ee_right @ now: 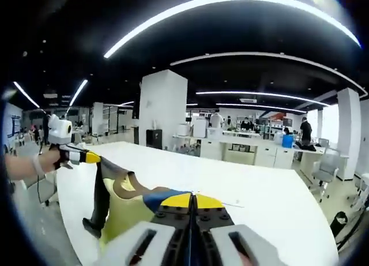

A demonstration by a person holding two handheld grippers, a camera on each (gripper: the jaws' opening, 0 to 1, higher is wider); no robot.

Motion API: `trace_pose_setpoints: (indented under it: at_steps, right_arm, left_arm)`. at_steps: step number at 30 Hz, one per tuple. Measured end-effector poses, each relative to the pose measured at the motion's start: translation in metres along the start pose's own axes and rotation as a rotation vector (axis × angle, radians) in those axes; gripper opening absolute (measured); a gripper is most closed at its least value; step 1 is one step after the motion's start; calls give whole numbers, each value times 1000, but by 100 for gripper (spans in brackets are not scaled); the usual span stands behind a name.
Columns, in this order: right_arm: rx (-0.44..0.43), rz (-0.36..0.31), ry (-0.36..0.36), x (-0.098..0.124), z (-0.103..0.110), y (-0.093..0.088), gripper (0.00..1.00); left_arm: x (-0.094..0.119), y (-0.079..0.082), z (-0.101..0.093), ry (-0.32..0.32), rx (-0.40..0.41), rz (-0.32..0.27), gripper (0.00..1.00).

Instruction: Fold the garment on the visible template until the final outline fits inside the template.

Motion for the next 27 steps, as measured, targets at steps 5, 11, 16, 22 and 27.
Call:
trace_pose_setpoints:
  at_steps: [5, 11, 16, 22, 27]
  right_arm:
    - [5, 71, 23, -42, -14, -24, 0]
    - [15, 144, 43, -93, -29, -54, 0]
    - [29, 217, 67, -130, -40, -82, 0]
    - [15, 316, 88, -167, -48, -122, 0]
    - [36, 373, 96, -188, -51, -148, 0]
  left_arm:
    - [-35, -21, 34, 20, 24, 46, 0]
    - [-72, -44, 57, 33, 37, 93, 0]
    - [-104, -65, 71, 44, 48, 146, 0]
    - [-134, -92, 87, 59, 83, 203, 0]
    - [-152, -114, 97, 63, 92, 257, 0]
Point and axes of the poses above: the point that each gripper's makers call its tool centre point, and the gripper's own axes: x roughly backward along the fingers, z roughly to its left, y roughly out of its top, the point moved 8 cm from there along x, roughly backward along the fingers, and after that the axes turned 11 degrees about -y, right-handed, at the moved point
